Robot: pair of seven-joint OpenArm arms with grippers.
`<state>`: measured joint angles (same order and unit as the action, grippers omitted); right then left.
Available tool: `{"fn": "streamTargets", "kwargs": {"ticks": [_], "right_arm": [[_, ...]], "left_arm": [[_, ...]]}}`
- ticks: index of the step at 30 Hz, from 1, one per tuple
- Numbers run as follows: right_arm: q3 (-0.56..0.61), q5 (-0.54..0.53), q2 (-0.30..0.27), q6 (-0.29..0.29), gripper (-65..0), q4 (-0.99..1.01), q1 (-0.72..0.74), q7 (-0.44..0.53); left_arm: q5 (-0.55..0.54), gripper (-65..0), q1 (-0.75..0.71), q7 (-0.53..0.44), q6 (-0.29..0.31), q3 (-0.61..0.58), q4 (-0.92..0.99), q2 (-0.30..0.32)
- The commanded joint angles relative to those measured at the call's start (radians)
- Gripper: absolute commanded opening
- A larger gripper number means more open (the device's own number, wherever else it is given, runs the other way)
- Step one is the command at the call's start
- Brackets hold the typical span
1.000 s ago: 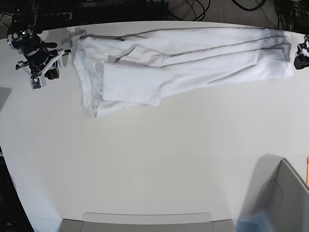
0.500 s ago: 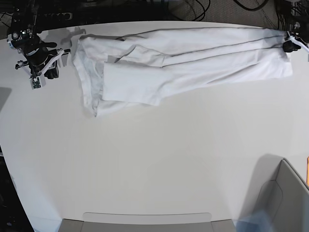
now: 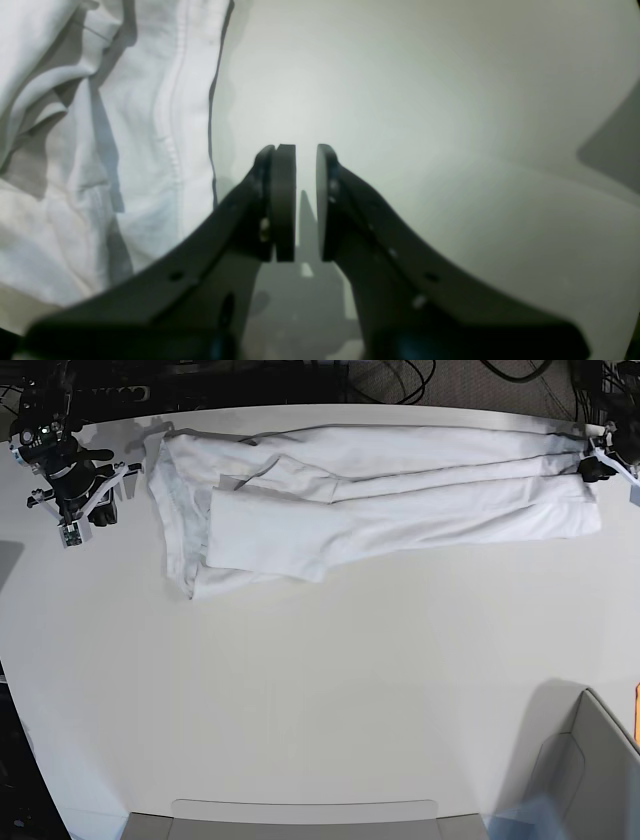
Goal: Fold the T-shirt properly
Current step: 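Pull the strip end outward with the left gripper to straighten it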
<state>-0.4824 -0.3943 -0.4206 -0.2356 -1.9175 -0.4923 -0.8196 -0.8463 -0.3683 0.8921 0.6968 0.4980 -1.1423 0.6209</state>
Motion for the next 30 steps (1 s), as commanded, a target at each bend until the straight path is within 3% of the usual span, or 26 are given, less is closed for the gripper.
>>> {"fn": "streamTargets", "kwargs": {"ticks": [1, 5, 6, 8, 13, 18, 25, 30], "right_arm": [[-0.011, -0.007, -0.014, 0.003, -56.7, -0.015, 0.001, 0.019], [-0.011, -0.007, -0.013, 0.003, -56.7, -0.017, 0.001, 0.019], [-0.011, -0.007, -0.013, 0.003, -56.7, -0.017, 0.001, 0.019], [-0.012, -0.007, -0.013, 0.003, -56.7, -0.018, 0.001, 0.019], [-0.016, -0.007, -0.014, 0.003, -56.7, -0.018, -0.001, 0.019], [-0.016, -0.007, -0.013, 0.003, -56.7, -0.026, -0.001, 0.019], [-0.016, -0.007, -0.010, 0.005, -56.7, -0.046, -0.003, 0.019], [-0.016, -0.007, -0.007, 0.005, -56.7, -0.047, -0.003, 0.019]], "left_arm": [[0.029, -46.1, 0.015, 0.057, 0.001, -0.046, 0.006, -0.005], [0.029, -48.8, 0.061, 0.060, 0.001, -0.158, 0.008, -0.006], [0.029, -52.0, 0.070, 0.060, 0.001, -0.181, 0.008, -0.006], [0.029, -64.8, 0.090, 0.066, 0.001, -0.209, 0.026, -0.006], [0.029, -65.0, 0.176, 0.066, 0.001, -0.207, 0.183, 0.000], [0.029, -65.0, 0.208, 0.063, 0.001, -0.201, 0.186, 0.037], [0.029, -65.0, 0.256, 0.086, 0.001, -0.038, 0.183, 0.106], [0.029, -65.0, 0.318, 0.120, 0.001, -0.035, 0.180, 0.136]]}}
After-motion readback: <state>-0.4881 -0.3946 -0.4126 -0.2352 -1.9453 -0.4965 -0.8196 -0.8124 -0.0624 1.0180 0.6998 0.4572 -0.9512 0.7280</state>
